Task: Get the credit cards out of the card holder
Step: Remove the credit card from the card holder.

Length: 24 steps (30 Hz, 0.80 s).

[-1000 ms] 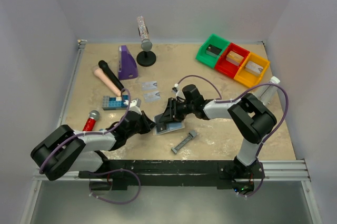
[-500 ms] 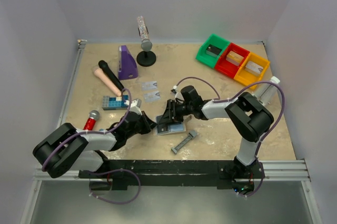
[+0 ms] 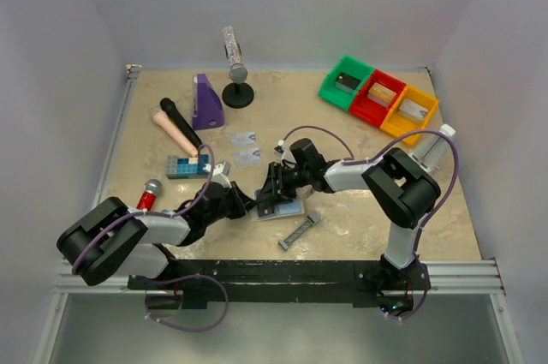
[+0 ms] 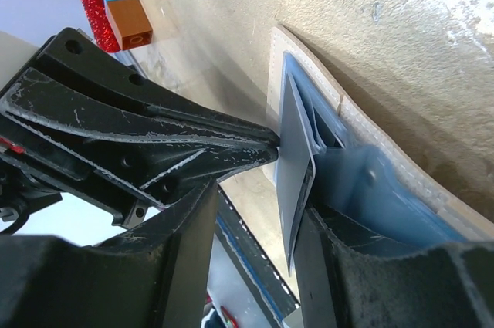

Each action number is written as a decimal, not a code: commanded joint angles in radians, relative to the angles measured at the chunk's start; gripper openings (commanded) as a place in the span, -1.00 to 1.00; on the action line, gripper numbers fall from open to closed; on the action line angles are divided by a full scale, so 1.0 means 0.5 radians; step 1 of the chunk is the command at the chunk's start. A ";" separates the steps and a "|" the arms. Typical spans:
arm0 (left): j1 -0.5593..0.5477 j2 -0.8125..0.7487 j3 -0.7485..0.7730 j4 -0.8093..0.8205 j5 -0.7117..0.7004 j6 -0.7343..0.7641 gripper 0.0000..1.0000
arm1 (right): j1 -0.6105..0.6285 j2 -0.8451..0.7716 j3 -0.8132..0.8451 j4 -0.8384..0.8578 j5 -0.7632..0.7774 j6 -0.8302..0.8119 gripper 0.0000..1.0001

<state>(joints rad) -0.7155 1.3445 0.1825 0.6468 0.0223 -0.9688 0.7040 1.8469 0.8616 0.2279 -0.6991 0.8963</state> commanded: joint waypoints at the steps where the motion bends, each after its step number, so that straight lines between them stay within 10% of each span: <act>1: -0.005 -0.044 -0.021 0.063 0.051 -0.011 -0.84 | 0.034 -0.028 0.078 -0.032 -0.032 -0.041 -0.12; 10: -0.005 -0.228 -0.003 -0.198 -0.035 0.023 -0.41 | 0.034 -0.095 0.078 -0.131 0.017 -0.081 -0.19; 24: -0.005 -0.152 0.012 -0.211 -0.088 0.045 -0.79 | 0.025 -0.175 0.072 -0.198 0.039 -0.105 -0.21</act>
<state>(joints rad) -0.7158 1.2545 0.1814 0.5140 -0.0082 -0.9649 0.7143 1.8080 0.8658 0.1417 -0.6891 0.8688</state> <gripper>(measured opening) 0.132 0.400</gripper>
